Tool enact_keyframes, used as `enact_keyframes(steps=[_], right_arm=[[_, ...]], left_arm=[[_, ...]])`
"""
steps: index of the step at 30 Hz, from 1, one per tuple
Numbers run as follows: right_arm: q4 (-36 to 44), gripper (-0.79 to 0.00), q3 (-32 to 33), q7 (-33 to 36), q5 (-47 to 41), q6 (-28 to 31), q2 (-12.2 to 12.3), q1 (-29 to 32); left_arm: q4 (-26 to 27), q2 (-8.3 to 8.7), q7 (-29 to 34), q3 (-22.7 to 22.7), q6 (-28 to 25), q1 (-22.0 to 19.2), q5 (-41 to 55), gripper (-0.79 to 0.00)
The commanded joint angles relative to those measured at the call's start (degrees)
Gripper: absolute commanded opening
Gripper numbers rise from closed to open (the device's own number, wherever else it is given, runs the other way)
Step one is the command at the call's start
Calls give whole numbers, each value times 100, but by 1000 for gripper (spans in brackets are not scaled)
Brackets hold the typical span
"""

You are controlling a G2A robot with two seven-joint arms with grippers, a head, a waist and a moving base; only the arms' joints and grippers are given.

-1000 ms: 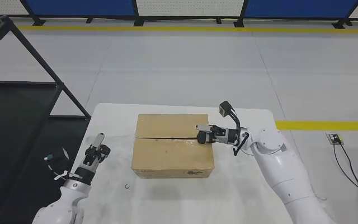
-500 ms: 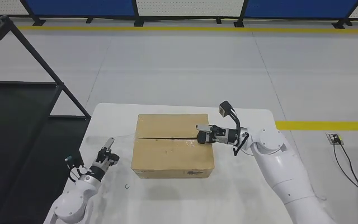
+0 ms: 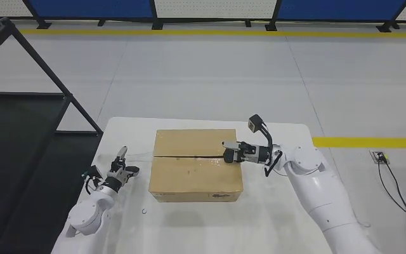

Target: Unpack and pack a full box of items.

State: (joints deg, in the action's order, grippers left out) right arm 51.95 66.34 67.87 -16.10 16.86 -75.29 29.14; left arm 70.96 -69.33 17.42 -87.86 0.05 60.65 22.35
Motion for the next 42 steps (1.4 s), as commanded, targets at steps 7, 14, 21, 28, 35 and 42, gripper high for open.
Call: enact_keyframes(steps=[7, 14, 21, 28, 35, 42], right_arm=[[0, 0, 0, 0, 0, 0, 0, 0], [0, 0, 0, 0, 0, 0, 0, 0], [0, 0, 0, 0, 0, 0, 0, 0], [0, 0, 0, 0, 0, 0, 0, 0], [0, 0, 0, 0, 0, 0, 0, 0], [0, 0, 0, 0, 0, 0, 0, 0]], left_arm=[[-654, -71, -39, 190, -227, -561, 194, 0], [-899, -118, -84, 195, -660, -737, 464, 0], [-850, -136, -7, 46, -1062, -729, 844, 0], [-681, -143, 77, -114, -1343, -667, 1180, 0], [-67, -138, -181, -261, -1554, -352, 1128, 0], [774, -139, -469, -336, -1662, 29, 891, 0]])
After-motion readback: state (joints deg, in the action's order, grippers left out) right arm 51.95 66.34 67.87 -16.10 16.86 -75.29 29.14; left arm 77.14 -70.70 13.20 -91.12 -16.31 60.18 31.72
